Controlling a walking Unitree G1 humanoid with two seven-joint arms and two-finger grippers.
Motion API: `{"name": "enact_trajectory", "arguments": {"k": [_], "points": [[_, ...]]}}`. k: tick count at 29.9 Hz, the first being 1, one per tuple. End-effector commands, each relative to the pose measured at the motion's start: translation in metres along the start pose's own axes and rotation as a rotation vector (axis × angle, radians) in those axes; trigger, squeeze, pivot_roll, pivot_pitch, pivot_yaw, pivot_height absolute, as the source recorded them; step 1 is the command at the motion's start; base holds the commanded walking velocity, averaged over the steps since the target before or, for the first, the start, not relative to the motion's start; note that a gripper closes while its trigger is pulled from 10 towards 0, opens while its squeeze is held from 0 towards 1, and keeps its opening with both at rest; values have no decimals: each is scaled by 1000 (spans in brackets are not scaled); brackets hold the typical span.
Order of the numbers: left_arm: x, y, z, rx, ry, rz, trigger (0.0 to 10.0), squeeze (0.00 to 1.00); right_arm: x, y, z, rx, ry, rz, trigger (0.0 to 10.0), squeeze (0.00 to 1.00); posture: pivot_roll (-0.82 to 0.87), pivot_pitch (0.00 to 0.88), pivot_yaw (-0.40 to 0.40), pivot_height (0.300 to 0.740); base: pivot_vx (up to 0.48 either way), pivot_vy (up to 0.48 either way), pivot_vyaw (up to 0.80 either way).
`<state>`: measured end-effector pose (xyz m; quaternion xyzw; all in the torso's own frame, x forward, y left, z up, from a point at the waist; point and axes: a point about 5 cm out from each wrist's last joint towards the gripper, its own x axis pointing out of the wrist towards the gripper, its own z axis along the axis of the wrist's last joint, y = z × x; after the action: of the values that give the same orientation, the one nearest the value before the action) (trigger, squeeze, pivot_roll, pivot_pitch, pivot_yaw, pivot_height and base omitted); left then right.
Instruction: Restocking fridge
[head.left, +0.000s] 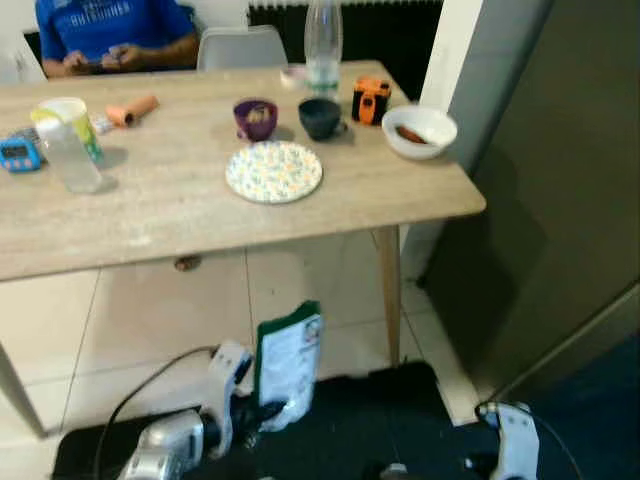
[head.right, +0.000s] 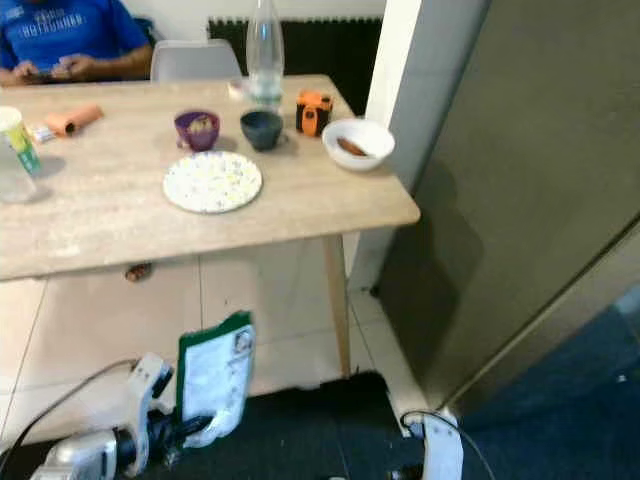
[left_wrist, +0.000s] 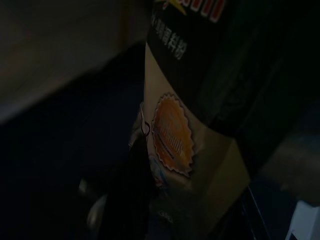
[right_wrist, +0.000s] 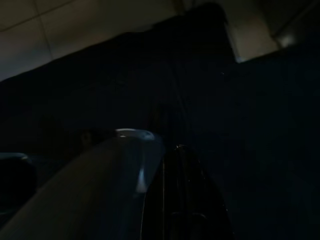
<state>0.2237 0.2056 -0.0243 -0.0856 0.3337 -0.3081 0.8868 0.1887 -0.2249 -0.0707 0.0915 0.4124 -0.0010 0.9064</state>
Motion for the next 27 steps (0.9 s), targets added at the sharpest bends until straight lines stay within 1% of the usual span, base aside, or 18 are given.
{"name": "enact_trajectory", "arguments": {"k": [1, 2, 3, 5, 6, 7, 9, 10, 13, 14, 16, 22, 25, 27], "points": [[0, 5, -12, -37, 11, 123, 10000, 0, -3, -3, -11, 17, 42, -8, 10000, 0, -70, 104, -28, 740, 0, 0, 0], [-4, 9, -26, -81, 36, 212, 10000, 0, -4, -4, -13, 19, 48, -8, 10000, 0, -73, 103, -30, 740, 0, 0, 0], [-4, 9, -26, -81, 36, 212, 10000, 0, -4, -4, -13, 19, 48, -8, 10000, 0, -73, 103, -30, 740, 0, 0, 0], [-13, 12, -52, -157, 92, 351, 10000, 0, -5, -6, -15, 22, 59, -19, 10000, 0, -74, 99, -36, 740, 0, 0, 0], [-16, 12, -61, -178, 117, 391, 10000, 0, -5, -7, -16, 23, 63, -29, 10000, 0, -74, 99, -36, 740, 0, 0, 0], [-16, 12, -61, -178, 117, 391, 10000, 0, -5, -7, -16, 23, 63, -29, 10000, 0, -74, 99, -36, 740, 0, 0, 0], [-21, 9, -80, -231, 161, 453, 10000, 0, -6, -10, -18, 13, 74, -63, 10000, 0, -71, 101, -45, 740, 0, 0, 0], [-21, 9, -80, -231, 161, 453, 10000, 0, -6, -10, -18, 13, 74, -63, 10000, 0, -71, 101, -45, 740, 0, 0, 0], [-28, 1, -104, -335, 205, 517, 10000, 0, -7, -12, -20, -5, 93, -81, 10000, 0, -65, 103, -51, 740, 0, 0, 0], [-29, -2, -110, -355, 216, 528, 10000, 0, -7, -12, -21, -8, 98, -82, 10000, 0, -65, 103, -51, 740, 0, 0, 0], [-29, -6, -115, -372, 228, 528, 10000, 0, -8, -12, -22, -8, 102, -83, 10000, 0, -64, 105, -50, 740, 0, -240, 0], [-28, -10, -120, -391, 234, 536, 10000, 0, -8, -12, -23, -3, 104, -84, 10000, 0, -66, 105, -49, 740, 0, -475, 0], [-24, -11, -119, -359, 237, 568, 10000, 0, -9, -13, -26, 2, 108, -90, 10000, 0, -67, 113, -45, 740, 0, 0, 0], [-23, -12, -118, -352, 234, 563, 10000, 0, -9, -13, -26, 1, 110, -91, 10000, 0, -66, 114, -45, 740, 0, 0, 0]]}}
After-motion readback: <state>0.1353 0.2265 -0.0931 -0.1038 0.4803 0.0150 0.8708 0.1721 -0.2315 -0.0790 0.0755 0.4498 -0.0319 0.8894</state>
